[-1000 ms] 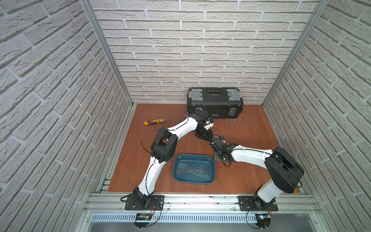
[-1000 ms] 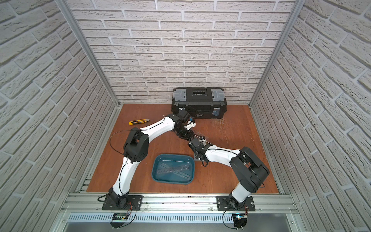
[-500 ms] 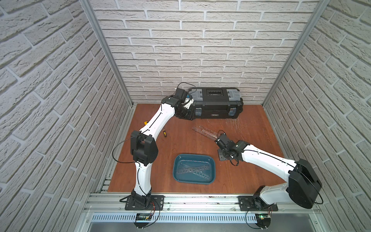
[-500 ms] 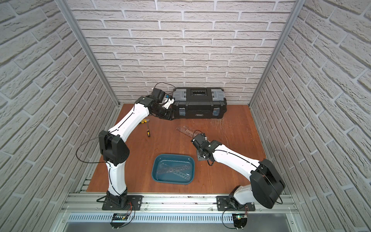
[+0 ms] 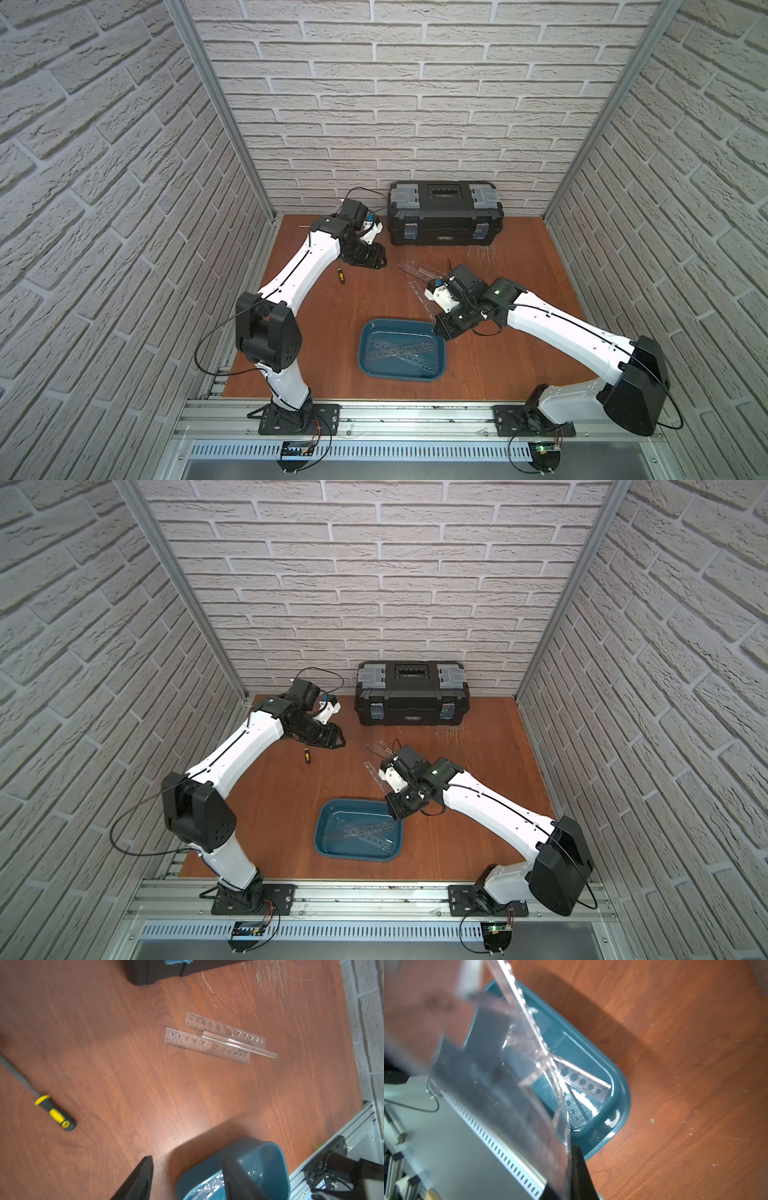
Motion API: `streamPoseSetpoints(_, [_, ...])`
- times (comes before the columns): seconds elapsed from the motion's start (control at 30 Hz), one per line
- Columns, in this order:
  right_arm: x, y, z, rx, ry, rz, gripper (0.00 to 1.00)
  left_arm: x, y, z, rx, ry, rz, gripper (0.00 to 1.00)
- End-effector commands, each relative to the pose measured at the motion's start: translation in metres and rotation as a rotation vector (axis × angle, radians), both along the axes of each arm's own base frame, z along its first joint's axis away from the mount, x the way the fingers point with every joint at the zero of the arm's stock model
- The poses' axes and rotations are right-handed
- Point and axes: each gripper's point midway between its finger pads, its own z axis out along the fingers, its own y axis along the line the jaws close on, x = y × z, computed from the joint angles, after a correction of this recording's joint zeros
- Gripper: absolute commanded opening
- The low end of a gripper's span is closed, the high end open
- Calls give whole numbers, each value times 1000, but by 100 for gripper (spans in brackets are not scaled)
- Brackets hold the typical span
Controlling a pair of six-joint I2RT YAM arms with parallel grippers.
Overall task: Put the scattered rulers into the storage box
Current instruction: Place the ruler in the storage box.
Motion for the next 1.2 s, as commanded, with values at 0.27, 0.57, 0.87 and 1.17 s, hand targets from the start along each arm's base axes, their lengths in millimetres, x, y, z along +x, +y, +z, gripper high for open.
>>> streamPoseSetpoints(0.27, [-37,33,-16,-37,159,274,3,-31,17,16,-57,-50,20,59])
streamPoseSetpoints(0.57, [-47,48,-43,-136,201,365,3,-38,15,9,-87,-37,20,59])
streamPoseSetpoints(0.87, [-38,45,-55,-211,176,380,36,-38,12,4,-102,-24,22,59])
streamPoseSetpoints(1.17, [-1,48,-26,-192,-32,267,56,-33,10,2,-99,-12,28,60])
